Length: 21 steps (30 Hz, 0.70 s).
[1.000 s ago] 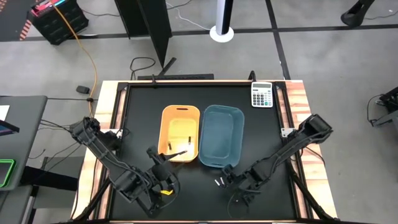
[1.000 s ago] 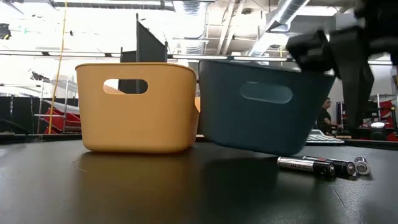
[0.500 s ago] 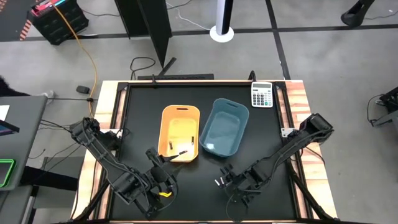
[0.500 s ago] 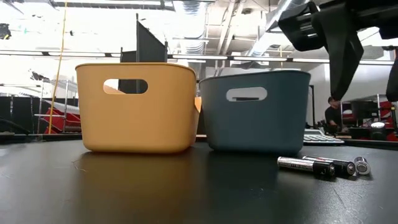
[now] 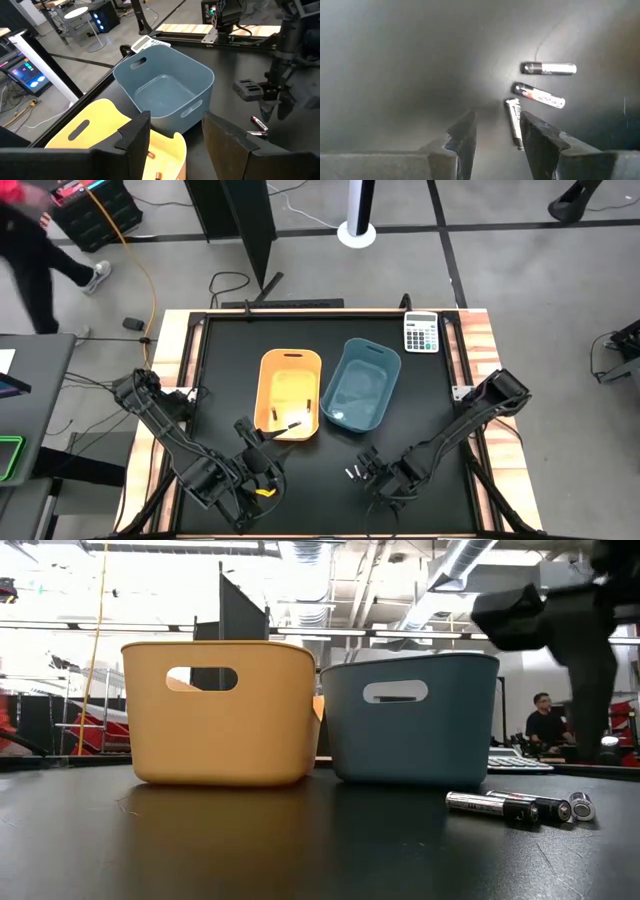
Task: Sort batteries
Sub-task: Put the right silver battery into the blue bin
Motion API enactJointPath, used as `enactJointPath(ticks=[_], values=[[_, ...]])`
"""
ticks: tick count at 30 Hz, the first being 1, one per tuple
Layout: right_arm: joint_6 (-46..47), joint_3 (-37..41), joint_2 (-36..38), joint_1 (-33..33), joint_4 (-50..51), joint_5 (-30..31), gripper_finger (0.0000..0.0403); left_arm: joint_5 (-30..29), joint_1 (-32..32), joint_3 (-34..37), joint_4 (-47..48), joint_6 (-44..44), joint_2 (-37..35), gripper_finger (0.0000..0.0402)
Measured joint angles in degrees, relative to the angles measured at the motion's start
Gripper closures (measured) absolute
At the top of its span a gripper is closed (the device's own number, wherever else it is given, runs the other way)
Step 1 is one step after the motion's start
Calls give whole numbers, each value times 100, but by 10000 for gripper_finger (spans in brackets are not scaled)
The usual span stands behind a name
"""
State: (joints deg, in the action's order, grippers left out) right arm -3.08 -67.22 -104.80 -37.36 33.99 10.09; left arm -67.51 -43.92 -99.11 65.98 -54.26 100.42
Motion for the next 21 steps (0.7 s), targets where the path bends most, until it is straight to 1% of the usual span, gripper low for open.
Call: enactJointPath(ticks=[6, 11, 14, 21], values=[[-50, -3, -311, 122, -11, 32, 234, 0, 0, 0, -14, -1, 0, 229], [-61, -11, -336, 181, -32, 32, 242, 0, 0, 0, -18, 0, 0, 229], [-70, -11, -333, 190, -31, 36, 260, 0, 0, 0, -17, 0, 0, 229], [-160, -10, -333, 188, -12, 27, 320, 0, 0, 0, -16, 2, 0, 229]])
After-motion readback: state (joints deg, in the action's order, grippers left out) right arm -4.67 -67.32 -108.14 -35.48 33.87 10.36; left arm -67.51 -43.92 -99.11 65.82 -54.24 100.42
